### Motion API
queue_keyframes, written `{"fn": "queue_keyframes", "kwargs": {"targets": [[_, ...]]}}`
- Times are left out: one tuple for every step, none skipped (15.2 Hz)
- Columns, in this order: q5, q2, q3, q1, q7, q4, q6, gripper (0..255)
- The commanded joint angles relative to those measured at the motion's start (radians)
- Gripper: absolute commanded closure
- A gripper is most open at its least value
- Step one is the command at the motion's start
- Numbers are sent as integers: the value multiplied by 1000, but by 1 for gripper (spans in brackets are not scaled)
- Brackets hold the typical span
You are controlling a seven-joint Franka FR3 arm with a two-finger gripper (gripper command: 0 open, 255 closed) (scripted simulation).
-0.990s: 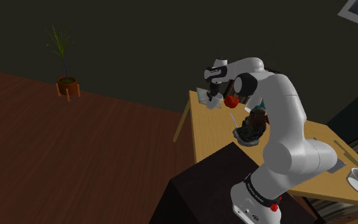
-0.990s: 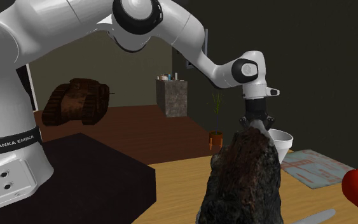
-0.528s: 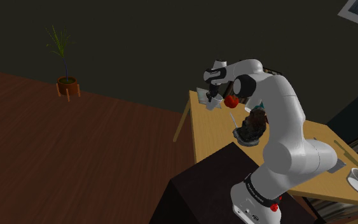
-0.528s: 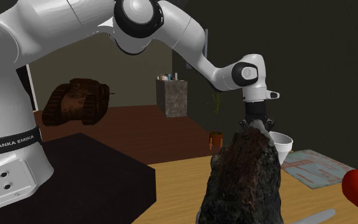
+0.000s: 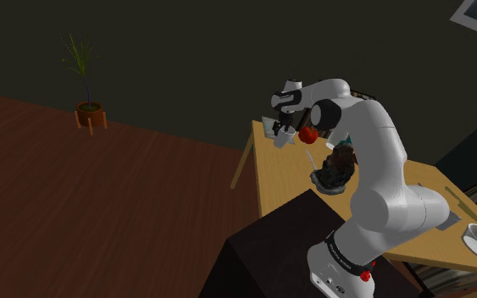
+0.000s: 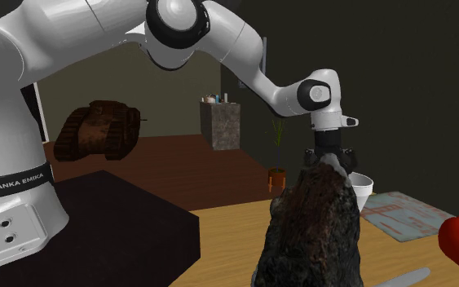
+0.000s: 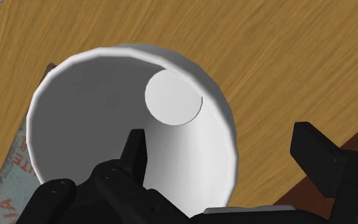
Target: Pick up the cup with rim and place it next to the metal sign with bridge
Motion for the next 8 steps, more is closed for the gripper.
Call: {"fn": "queue_keyframes", "kwargs": {"targets": [[-2,-26,-2,6,1,-14,-13,0],[-3,-51,-3,12,1,-25,-27,0],[-5,-74,-5,17,2,-33,-42,0],[-6,-91,-6,21,2,-38,-55,0],[-6,-91,-6,21,2,-38,-55,0],[-6,-92,-6,21,2,-38,-55,0],[-6,-91,-6,21,2,-38,-55,0],[-6,-91,-6,21,2,-38,-55,0]]}}
